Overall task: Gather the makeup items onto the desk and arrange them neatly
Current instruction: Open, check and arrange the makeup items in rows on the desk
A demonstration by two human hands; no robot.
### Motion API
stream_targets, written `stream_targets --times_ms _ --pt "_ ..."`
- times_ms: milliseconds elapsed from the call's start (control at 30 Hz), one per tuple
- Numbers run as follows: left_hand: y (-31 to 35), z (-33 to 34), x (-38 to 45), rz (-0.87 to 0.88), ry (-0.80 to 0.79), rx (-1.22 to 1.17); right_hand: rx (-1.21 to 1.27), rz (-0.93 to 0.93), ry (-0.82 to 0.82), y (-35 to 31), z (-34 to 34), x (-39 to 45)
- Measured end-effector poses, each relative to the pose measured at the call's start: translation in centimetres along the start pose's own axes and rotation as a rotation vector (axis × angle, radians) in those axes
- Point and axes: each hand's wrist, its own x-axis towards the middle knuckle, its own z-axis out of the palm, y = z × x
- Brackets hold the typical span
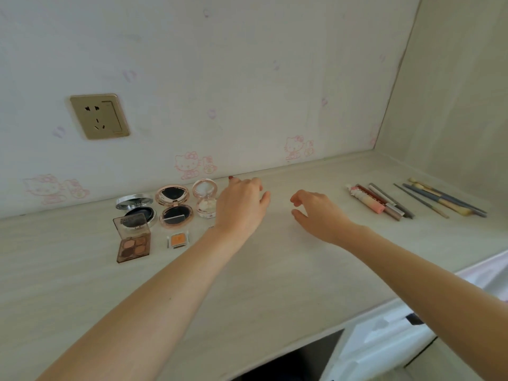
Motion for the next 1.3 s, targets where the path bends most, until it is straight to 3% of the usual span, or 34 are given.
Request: stream_targets --times_ms 333,733,867,1067,1300 --pt "6.8 5.8 -0.3 0.27 -0.178 -0.045 -0.162 0.089 0.035 6.0 -4.4 -5.5" --pt "12.7 12.6 3.7 0.376 -0.35 -0.024 -0.236 0.251 0.093 12.9 -5.7 -6.5" --pt "13.8 14.3 5.0 0.308 -0.409 -0.111 -0.304 0.213 0.102 13.0 -6.3 -5.9" --pt "14.6 16.2 7.3 0.059 -0.54 -0.217 -0.479 0.187 0.09 15.0 -3.8 -3.7" --pt "14.8 17.4 8.6 -0.033 -0.61 -0.293 -0.428 0.22 0.163 14.8 -3.5 -3.5"
